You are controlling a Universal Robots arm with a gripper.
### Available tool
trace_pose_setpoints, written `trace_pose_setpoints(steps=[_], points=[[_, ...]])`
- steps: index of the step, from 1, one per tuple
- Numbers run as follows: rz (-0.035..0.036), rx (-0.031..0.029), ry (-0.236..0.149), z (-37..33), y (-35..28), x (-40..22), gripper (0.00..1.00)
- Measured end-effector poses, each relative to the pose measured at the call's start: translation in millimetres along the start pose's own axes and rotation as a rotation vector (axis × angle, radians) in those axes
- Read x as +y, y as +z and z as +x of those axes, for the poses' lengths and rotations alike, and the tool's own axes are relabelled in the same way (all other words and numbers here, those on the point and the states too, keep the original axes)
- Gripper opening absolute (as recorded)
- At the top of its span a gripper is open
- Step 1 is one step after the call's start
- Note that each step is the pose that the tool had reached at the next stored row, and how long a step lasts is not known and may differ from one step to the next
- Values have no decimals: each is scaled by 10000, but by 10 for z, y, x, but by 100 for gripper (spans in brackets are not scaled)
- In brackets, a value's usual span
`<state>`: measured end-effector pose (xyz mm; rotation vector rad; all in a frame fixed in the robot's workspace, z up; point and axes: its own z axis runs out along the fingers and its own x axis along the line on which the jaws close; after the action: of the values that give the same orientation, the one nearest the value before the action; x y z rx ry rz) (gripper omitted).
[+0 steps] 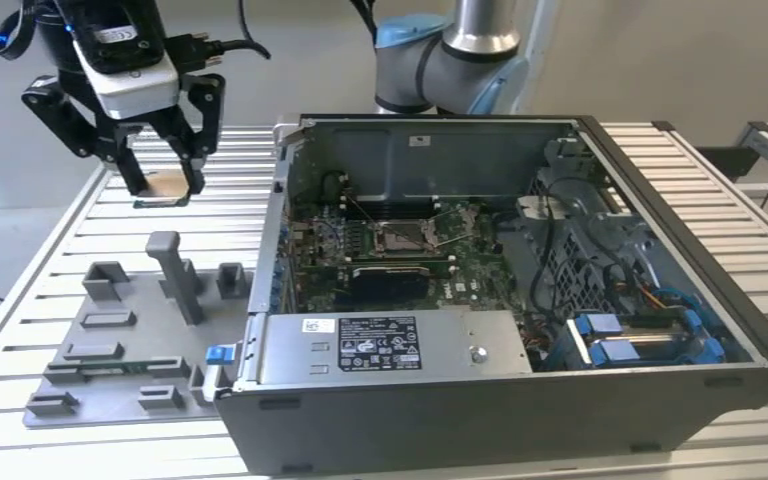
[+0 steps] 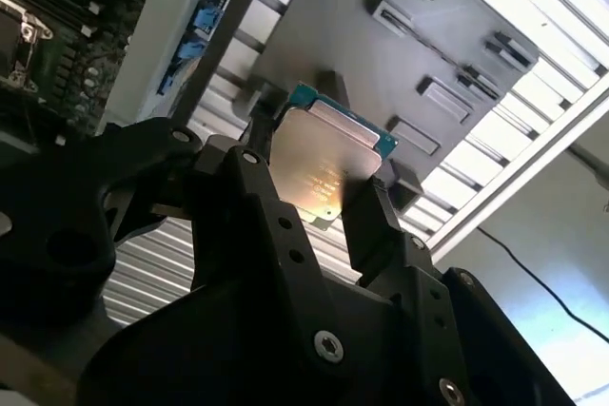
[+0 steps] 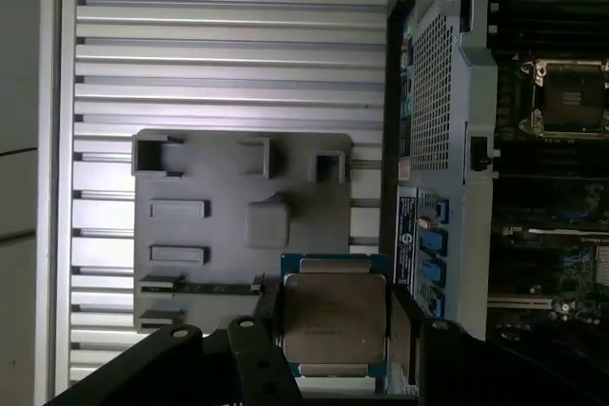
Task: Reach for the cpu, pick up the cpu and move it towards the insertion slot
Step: 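Pick up the cpu and move it towards the insertion slot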
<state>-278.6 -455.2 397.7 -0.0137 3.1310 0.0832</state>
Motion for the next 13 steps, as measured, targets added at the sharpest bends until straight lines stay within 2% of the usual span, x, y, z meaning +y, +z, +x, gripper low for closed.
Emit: trace_pose_setpoints(steps=[8, 13], points=[[-1, -1, 0, -330, 4, 2, 0], [1, 0, 0, -492, 5, 0, 0]])
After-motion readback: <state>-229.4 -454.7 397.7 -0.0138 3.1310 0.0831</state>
